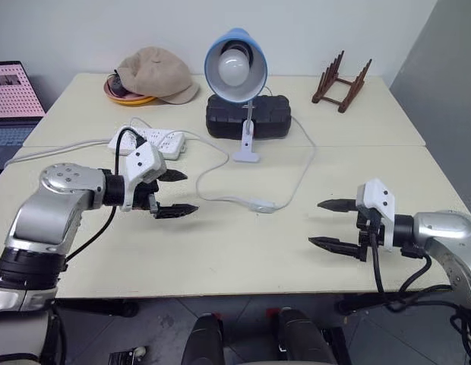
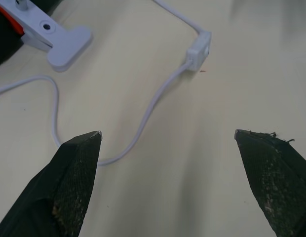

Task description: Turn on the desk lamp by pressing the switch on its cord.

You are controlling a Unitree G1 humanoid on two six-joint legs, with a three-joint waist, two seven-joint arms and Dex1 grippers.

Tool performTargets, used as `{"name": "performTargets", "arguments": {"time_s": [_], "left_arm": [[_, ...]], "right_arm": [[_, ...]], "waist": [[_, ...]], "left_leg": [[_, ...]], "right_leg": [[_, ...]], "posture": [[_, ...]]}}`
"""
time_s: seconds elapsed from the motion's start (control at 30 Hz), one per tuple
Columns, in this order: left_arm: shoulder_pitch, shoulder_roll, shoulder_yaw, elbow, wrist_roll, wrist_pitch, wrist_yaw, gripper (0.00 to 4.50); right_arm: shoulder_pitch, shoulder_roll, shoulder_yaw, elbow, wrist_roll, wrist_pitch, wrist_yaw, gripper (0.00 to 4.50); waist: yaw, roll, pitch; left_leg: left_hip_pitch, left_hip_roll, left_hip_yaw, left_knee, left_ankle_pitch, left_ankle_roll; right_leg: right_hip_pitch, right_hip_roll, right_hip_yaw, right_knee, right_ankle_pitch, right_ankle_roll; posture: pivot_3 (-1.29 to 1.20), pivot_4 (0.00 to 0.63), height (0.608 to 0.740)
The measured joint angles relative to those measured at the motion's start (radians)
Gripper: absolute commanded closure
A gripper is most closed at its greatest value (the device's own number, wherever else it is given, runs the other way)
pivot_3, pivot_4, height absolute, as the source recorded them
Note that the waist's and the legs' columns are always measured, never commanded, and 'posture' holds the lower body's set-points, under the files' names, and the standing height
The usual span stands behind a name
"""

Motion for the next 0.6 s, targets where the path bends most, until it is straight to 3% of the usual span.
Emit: {"name": "performTargets", "arguments": {"time_s": [0.37,0.6], "left_arm": [[0.017,-0.014,0.004,0.007,0.000,0.018,0.002,0.00],[0.075,-0.083,0.012,-0.112,-0.047,0.040,0.042,0.00]], "right_arm": [[-0.031,-0.013,0.012,0.018,0.028,-0.001,-0.045,0.03],[-0.208,0.032,0.200,0.213,-0.025,-0.094,-0.017,0.03]], "waist": [[0.000,0.000,0.000],[-0.003,0.000,0.000]], "left_leg": [[-0.003,0.000,-0.001,-0.002,0.000,0.000],[-0.002,0.000,0.000,0.000,0.000,0.000]], "right_leg": [[-0.002,0.001,-0.001,0.000,0.001,0.004],[-0.002,0.001,0.000,0.000,0.000,0.001]], "posture": [[0.00,0.150,0.740],[0.00,0.150,0.740]]}}
